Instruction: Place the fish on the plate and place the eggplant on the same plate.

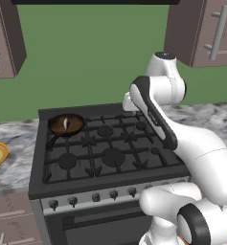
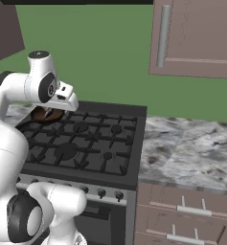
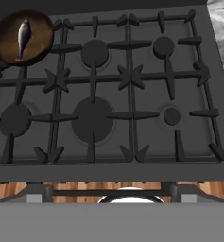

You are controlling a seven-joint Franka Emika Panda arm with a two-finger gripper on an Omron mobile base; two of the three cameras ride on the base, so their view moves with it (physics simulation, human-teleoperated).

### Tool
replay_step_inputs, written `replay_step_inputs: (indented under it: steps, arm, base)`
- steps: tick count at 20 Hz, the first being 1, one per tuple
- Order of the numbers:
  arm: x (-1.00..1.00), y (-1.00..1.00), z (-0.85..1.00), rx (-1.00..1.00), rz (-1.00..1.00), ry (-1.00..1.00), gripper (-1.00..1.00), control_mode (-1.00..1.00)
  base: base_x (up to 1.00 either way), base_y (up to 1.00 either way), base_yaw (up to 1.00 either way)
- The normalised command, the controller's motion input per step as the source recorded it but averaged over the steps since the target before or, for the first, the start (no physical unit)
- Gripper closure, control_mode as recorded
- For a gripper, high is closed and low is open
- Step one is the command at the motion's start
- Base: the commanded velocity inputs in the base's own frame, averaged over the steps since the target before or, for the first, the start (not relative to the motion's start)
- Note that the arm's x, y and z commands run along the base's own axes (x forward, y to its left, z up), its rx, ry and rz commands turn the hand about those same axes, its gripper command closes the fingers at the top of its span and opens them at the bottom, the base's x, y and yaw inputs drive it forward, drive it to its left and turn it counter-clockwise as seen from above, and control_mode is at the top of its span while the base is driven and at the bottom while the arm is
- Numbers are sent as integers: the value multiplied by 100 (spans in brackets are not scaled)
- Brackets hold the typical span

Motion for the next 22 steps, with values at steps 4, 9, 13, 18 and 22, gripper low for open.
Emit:
replay_step_inputs:
  steps: [4, 9, 13, 18, 22]
  arm:
    - [0, 0, 0, 0, 0, 0, -100, 100]
    - [0, 0, 0, 0, 0, 0, -100, 100]
    - [0, 0, 0, 0, 0, 0, -100, 100]
    - [0, 0, 0, 0, 0, 0, -100, 100]
    - [0, 0, 0, 0, 0, 0, -100, 100]
  base:
    - [0, 16, -1]
    - [0, 50, 0]
    - [0, 53, 0]
    - [0, 46, 0]
    - [0, 46, 0]
